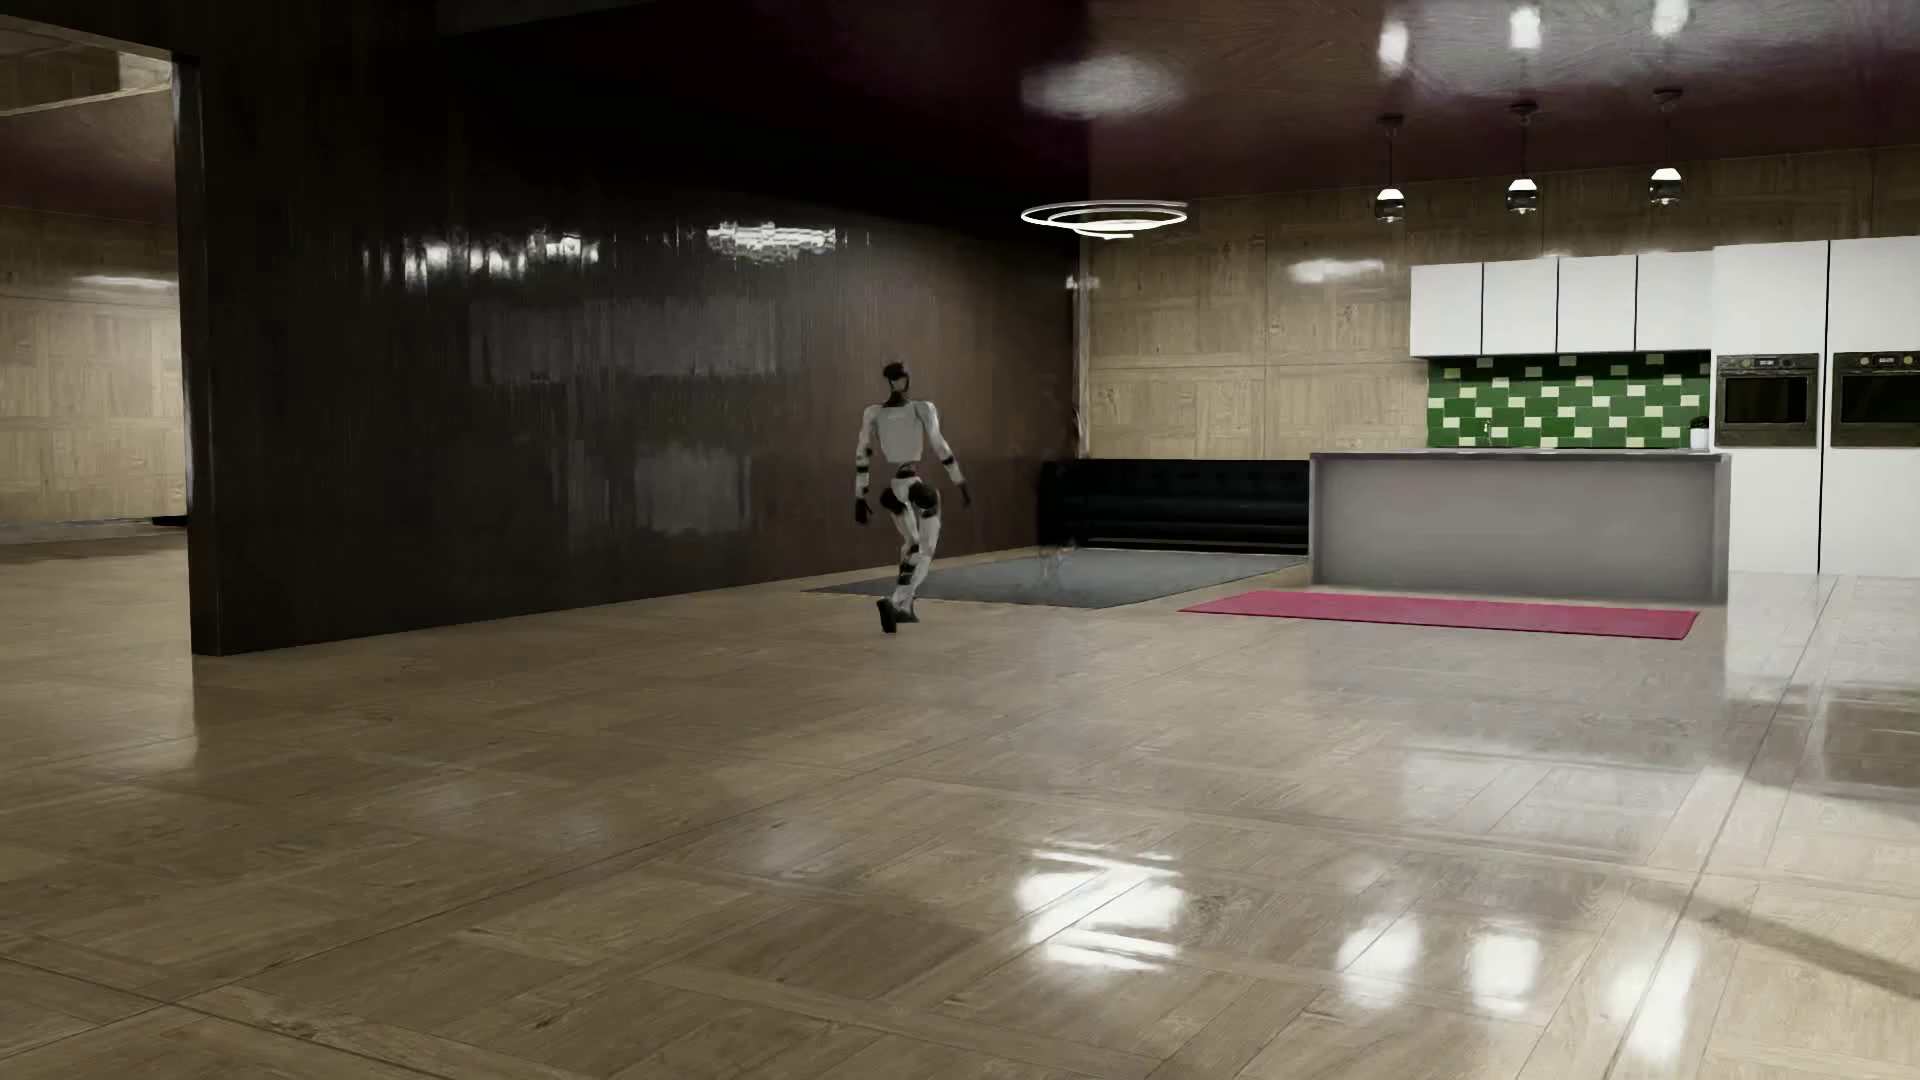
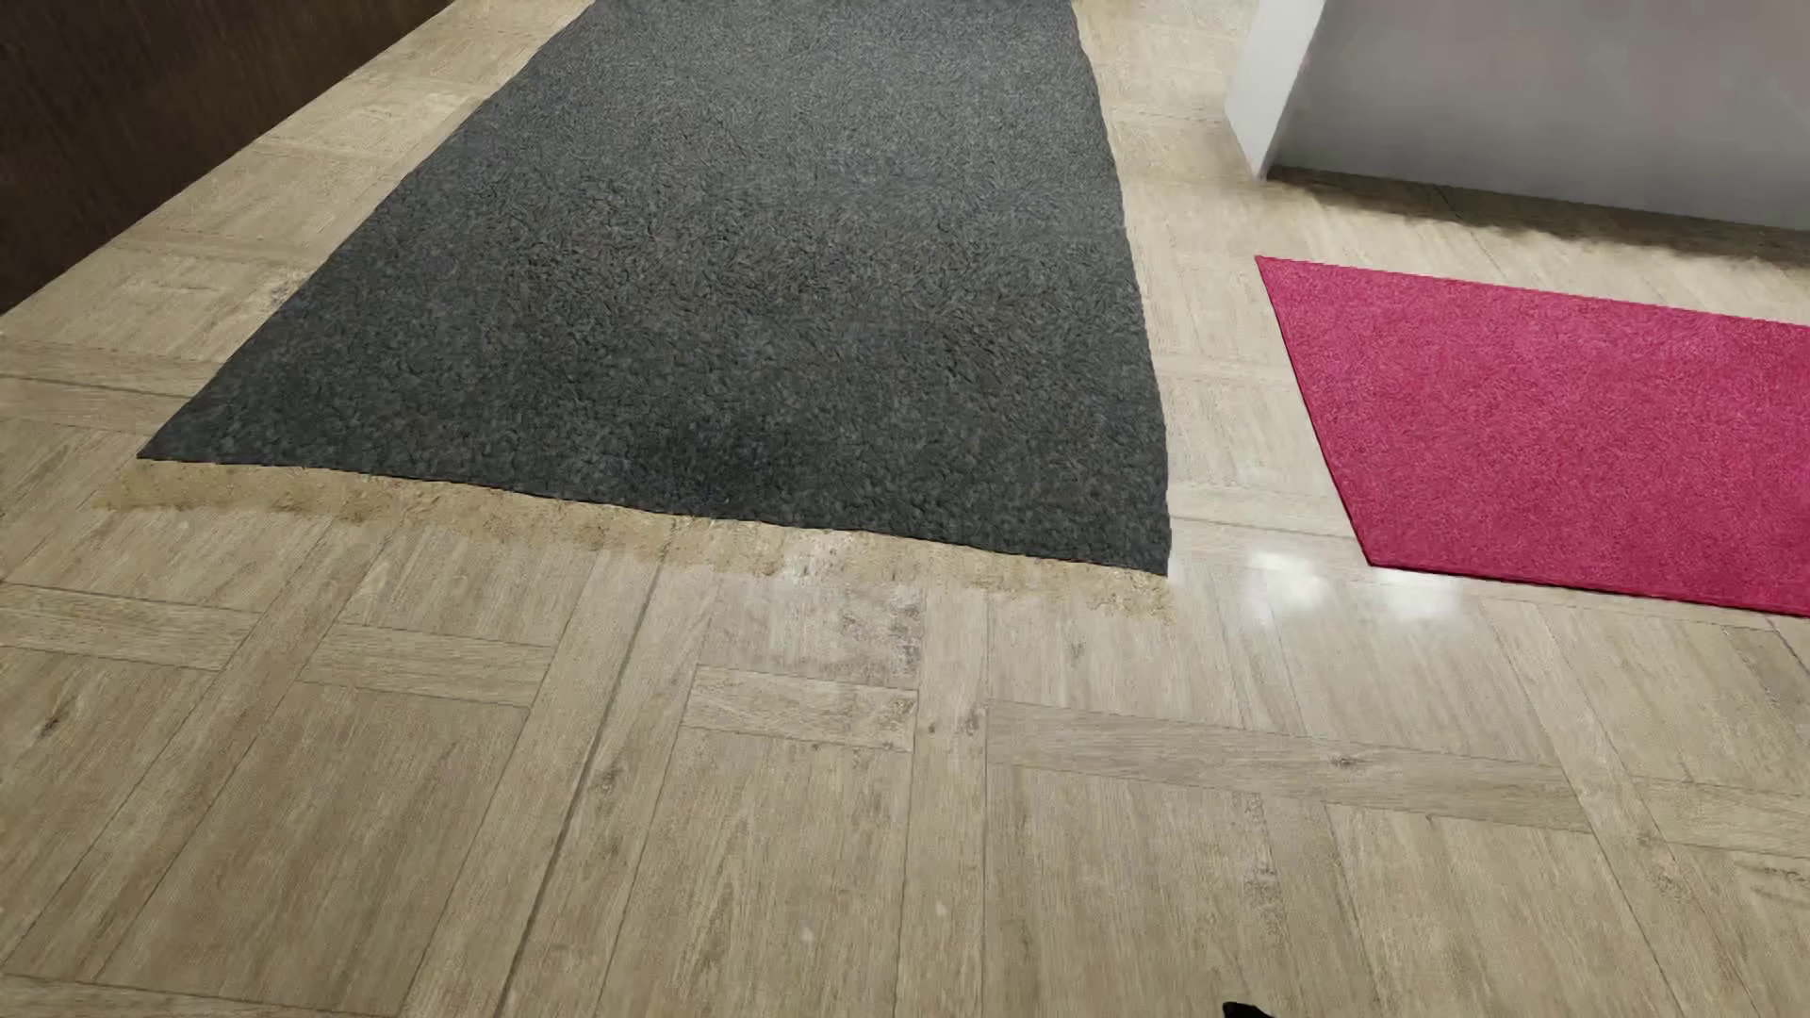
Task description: Walk forward
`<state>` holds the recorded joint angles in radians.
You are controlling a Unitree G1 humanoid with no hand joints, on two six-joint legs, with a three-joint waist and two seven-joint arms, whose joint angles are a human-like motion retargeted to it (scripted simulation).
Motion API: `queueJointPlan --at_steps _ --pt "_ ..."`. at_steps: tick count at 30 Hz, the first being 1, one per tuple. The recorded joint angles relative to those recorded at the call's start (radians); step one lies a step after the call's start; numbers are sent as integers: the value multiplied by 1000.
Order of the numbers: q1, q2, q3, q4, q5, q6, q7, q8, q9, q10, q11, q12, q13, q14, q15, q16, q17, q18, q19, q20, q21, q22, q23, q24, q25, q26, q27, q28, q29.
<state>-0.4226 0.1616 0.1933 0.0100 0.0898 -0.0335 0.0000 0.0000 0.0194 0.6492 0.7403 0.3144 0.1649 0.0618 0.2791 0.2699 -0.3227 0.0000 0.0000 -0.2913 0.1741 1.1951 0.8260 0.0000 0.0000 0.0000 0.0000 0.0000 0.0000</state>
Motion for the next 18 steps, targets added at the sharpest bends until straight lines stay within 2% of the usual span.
queueJointPlan --at_steps 1,2,4,5,6,9,10,11,12,13,14,15,16,17,18 --pt "32 -113 -20 -18 14 10 0 0 -3 4 175 -12 15 -43 105 1 6 0 0 4 34 -10 16 0 0 0 0 0 0" --pt "81 -214 -56 -37 20 20 0 0 5 0 335 -26 26 -81 109 3 2 0 0 -5 76 -31 33 0 0 0 0 0 0" --pt "230 -380 -139 -53 14 41 0 0 20 -50 502 -60 65 -122 -1 14 10 0 0 -11 121 -87 57 0 0 0 0 0 0" --pt "299 -448 -188 -44 22 57 0 0 24 -76 467 -87 83 -135 -8 21 13 0 0 -9 149 -111 71 0 0 0 0 0 0" --pt "361 -517 -239 -35 10 68 0 0 32 -92 409 -112 106 -159 39 31 14 0 0 -3 163 -148 76 0 0 0 0 0 0" --pt "529 -605 -344 -4 1 89 0 0 36 -145 -47 -181 158 -229 236 63 12 0 0 30 213 -265 77 0 0 0 0 0 0" --pt "586 -610 -361 -10 -4 86 0 0 34 -155 -191 -196 173 -274 191 72 12 0 0 43 229 -299 82 0 0 0 0 0 0" --pt "621 -599 -374 -8 0 86 0 0 28 -156 -288 -222 177 -302 -84 80 18 0 0 56 250 -321 99 0 0 0 0 0 0" --pt "646 -575 -405 8 10 93 0 0 27 -136 -419 -233 184 -302 -312 82 21 0 0 74 258 -332 113 0 0 0 0 0 0" --pt "671 -588 -416 20 21 96 0 0 27 -115 -303 -242 191 -278 -369 84 26 0 0 81 271 -339 133 0 0 0 0 0 0" --pt "675 -616 -411 30 48 102 0 0 22 -61 -292 -243 194 -211 -174 84 31 0 0 89 285 -334 150 0 0 0 0 0 0" --pt "670 -629 -403 44 75 115 0 0 14 1 -255 -230 200 -77 -39 76 37 0 0 95 288 -320 174 0 0 0 0 0 0" --pt "637 -614 -378 63 101 125 0 0 8 135 -204 -203 204 126 10 65 38 0 0 96 288 -291 194 0 0 0 0 0 0" --pt "542 -576 -371 88 120 141 0 0 2 303 -182 -184 200 290 -27 57 31 0 0 75 275 -269 191 0 0 0 0 0 0" --pt "427 -542 -343 104 147 151 0 0 2 474 -169 -178 189 303 -66 54 25 0 0 35 269 -244 185 0 0 0 0 0 0"
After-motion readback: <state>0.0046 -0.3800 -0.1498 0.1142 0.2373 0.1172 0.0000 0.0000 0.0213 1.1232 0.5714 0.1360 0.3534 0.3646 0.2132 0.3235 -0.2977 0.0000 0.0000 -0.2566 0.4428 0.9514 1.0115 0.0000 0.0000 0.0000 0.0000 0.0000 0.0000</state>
